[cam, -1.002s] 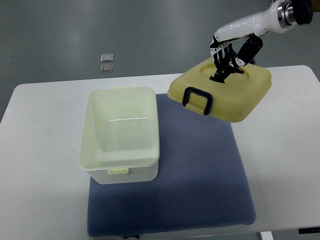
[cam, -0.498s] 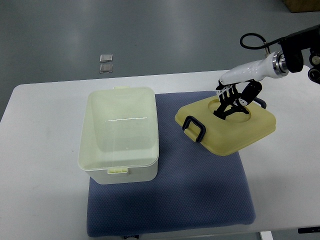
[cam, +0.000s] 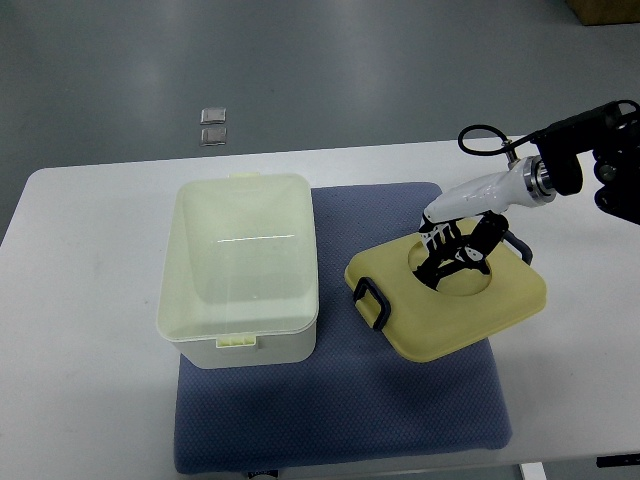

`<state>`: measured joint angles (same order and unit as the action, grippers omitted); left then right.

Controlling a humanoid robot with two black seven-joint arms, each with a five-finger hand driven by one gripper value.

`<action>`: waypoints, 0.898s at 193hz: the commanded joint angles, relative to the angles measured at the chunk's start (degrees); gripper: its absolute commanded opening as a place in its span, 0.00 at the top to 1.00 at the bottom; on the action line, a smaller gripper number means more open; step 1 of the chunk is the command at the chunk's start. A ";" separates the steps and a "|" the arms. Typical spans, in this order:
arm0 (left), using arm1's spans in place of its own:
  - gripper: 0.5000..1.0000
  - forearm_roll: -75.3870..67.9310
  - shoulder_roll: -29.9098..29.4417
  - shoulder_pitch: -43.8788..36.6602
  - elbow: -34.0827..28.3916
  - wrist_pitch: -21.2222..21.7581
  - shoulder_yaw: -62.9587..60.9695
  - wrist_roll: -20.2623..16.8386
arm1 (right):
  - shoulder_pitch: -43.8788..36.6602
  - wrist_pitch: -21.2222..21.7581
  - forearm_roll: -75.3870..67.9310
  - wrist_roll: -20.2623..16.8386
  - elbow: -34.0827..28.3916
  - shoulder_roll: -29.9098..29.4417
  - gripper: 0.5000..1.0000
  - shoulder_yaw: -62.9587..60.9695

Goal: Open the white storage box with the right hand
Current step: 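Carry the lid away from the box and lower it onto the cushion, then open the right hand fingers to release the lid handle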

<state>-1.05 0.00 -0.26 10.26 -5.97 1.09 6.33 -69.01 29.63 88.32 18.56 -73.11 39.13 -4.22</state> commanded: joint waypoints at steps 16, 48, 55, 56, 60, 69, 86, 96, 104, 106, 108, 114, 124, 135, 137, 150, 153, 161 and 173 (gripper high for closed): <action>0.00 -0.01 0.00 0.00 0.02 -0.01 -0.13 0.00 | 1.78 -1.59 -1.21 0.69 -1.69 -0.02 1.00 -0.44; 0.00 -0.01 0.00 0.00 0.11 -0.01 -0.13 0.00 | 3.09 -4.23 -2.62 0.69 -1.69 -1.07 1.00 -0.44; 0.00 -0.01 0.00 0.00 0.11 -0.01 -0.13 0.00 | 3.71 -5.02 -2.71 0.69 -1.69 -1.42 1.00 -0.52; 0.00 -0.01 0.00 0.00 0.11 -0.01 -0.13 0.00 | 3.71 -5.02 -2.71 0.69 -1.69 -1.42 1.00 -0.52; 0.00 -0.01 0.00 0.08 0.11 -0.01 -0.13 0.00 | 4.06 -5.63 -2.71 0.69 -1.69 -1.60 1.00 -0.52; 0.00 -0.01 0.00 0.08 0.11 -0.01 -0.13 0.00 | 4.94 -7.21 -2.71 0.60 -1.69 -2.13 1.00 -0.52; 0.00 -0.01 0.00 0.00 0.19 -0.01 -0.13 0.00 | 6.87 -9.94 -2.71 0.60 -1.51 -3.09 1.00 -0.52; 0.00 -0.01 0.00 0.00 0.19 -0.01 -0.13 0.00 | 7.49 -10.47 -2.80 0.51 -1.16 -3.09 0.53 -0.52; 0.00 -0.01 0.00 0.00 0.19 -0.01 -0.13 0.00 | 7.93 -10.38 -2.80 0.51 -1.07 -3.09 0.26 -0.52; 0.00 -0.01 0.00 0.00 0.19 -0.01 -0.13 0.00 | 7.93 -10.38 -2.80 0.51 -1.07 -3.09 0.26 -0.52; 0.00 -0.01 0.00 0.00 0.19 -0.01 -0.13 0.00 | 7.93 -10.38 -2.80 0.51 -1.07 -3.09 0.25 -0.52; 0.00 -0.01 0.00 0.00 0.19 -0.01 -0.13 0.00 | 8.02 -10.47 -2.80 0.51 -0.90 -3.01 0.21 -0.61; 0.00 -0.01 0.00 0.00 0.19 -0.01 -0.13 0.00 | 8.02 -10.47 -2.80 0.34 -0.72 -3.01 0.16 -0.61; 0.00 -0.01 0.00 0.00 0.28 -0.01 -0.22 0.00 | 8.02 -10.38 -2.80 0.25 -0.11 -3.01 0.15 -1.49; 0.00 -0.01 0.00 0.08 0.28 -0.01 -0.22 0.00 | 8.02 -10.38 -2.80 0.25 0.07 -3.01 0.15 -1.75; 0.00 -0.01 0.00 0.08 0.37 -0.01 -0.22 0.00 | 8.10 -9.94 -2.80 -0.01 1.47 -3.09 0.15 -3.95; 0.00 -0.01 0.00 0.00 0.37 -0.01 -0.22 0.00 | 8.10 -9.76 -2.89 -0.01 1.74 -3.09 0.15 -4.21; 0.00 -0.01 0.00 0.00 0.37 -0.01 -0.30 0.00 | 8.02 -9.32 -3.50 -0.10 2.53 -3.09 0.15 -5.09; 0.00 -0.01 0.00 0.00 0.37 -0.01 -0.30 0.00 | 7.93 -9.32 -6.58 -0.19 3.76 -2.92 0.15 -5.62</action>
<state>-1.05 0.00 -0.25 10.61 -5.97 0.83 6.33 -60.96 19.93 84.99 18.55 -71.21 36.08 -8.52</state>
